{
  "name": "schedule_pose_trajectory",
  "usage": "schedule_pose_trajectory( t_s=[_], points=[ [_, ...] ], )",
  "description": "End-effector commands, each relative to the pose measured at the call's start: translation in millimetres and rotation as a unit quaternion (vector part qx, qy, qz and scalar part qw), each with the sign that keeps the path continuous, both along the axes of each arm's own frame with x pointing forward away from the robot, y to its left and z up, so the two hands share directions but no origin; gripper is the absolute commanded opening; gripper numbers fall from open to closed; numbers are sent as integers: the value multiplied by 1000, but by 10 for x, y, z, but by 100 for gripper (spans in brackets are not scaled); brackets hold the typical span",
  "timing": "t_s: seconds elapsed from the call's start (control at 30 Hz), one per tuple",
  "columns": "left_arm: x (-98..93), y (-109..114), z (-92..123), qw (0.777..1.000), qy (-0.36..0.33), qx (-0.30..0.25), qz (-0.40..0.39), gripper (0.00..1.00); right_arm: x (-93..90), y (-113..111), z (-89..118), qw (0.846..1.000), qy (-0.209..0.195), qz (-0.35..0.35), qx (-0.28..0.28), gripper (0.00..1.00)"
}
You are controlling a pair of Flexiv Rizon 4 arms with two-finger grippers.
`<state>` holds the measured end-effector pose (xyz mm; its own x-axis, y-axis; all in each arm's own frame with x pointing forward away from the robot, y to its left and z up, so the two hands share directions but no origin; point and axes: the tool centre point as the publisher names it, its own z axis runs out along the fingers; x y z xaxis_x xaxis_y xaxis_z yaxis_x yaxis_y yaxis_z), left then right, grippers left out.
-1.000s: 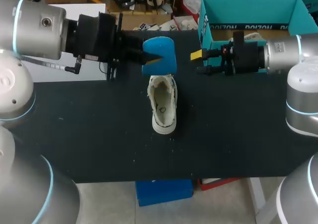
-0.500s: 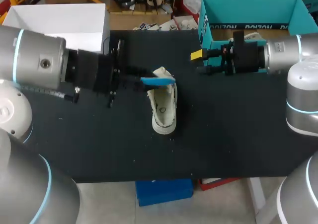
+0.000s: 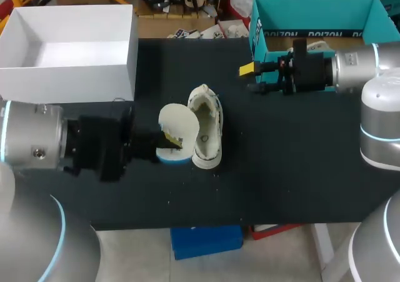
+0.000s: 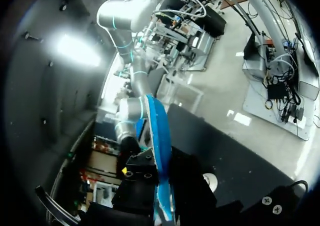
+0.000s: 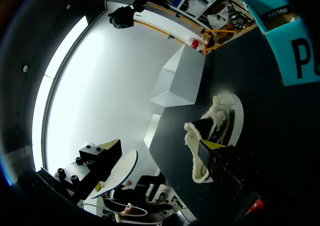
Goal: Take the shoe out of the shoebox, open the shoe tongue, remove and reinsert the insole, then place the shoe into the shoebox
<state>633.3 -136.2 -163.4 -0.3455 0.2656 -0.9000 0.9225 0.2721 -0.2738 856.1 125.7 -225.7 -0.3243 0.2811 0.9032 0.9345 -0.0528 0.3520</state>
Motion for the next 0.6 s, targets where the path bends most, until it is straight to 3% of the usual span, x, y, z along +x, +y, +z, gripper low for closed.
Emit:
schedule_pose_trajectory(
  t_s=[0.03, 0.53, 0.6],
  points=[
    [-224, 143, -472, 982, -57, -170, 65, 0, -6, 10, -9, 1000, -1, -2, 0, 100],
    [-224, 143, -472, 982, -57, -170, 65, 0, -6, 10, -9, 1000, -1, -2, 0, 100],
    [-298, 54, -497, 978, -103, -177, 48, 0, -6, 10, -9, 1000, -1, -2, 0, 100]
  ],
)
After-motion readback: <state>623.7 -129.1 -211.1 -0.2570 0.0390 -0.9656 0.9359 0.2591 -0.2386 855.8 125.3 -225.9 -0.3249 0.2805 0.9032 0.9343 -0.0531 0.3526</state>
